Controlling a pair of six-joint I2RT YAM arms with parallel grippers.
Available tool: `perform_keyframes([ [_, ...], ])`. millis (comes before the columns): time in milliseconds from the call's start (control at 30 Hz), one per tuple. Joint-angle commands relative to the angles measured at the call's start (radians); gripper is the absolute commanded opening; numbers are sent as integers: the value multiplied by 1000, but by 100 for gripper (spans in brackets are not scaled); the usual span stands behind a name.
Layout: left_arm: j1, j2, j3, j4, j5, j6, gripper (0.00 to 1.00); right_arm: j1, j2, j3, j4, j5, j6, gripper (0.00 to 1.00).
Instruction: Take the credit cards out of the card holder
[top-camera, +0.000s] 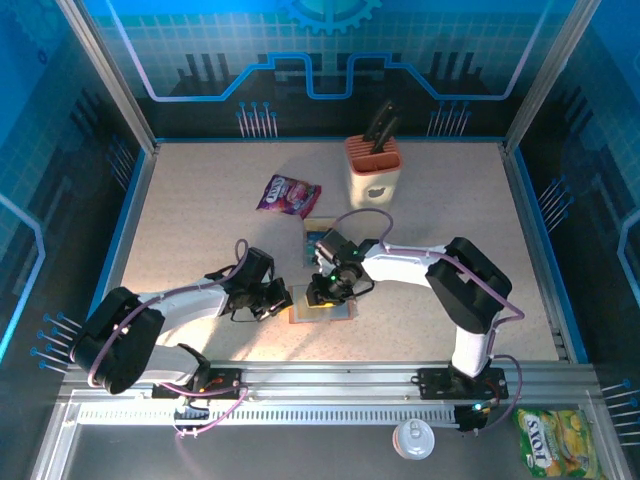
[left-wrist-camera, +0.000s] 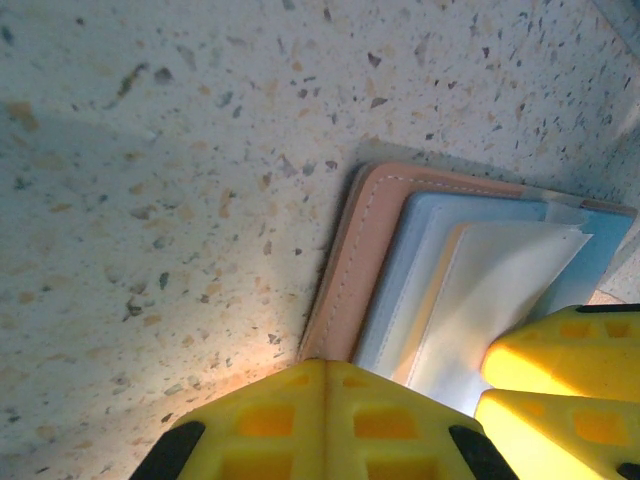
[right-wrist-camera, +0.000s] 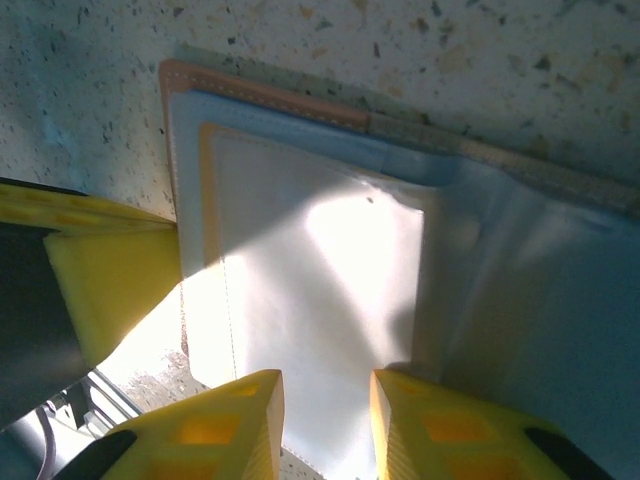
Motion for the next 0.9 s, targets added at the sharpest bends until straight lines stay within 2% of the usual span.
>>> perform_keyframes([
  [0,9,11,-2,-13,2,1,0,-10,-25,-34,22,-28,24,30],
  [200,9,-16,7,-38,-9,6,0,-26,-32,-79,93,-71,42,30],
  [533,7,-97,66,-121,-15,10,6,-66,-50,-177,270,-157,90,29],
  [700,5,-92,87,-122,4,5,11,-81,-59,-242,366,-191,121,29],
  [867,-8,-62,107,-104,26,-6,12,-98,-63,-281,424,-210,148,28],
])
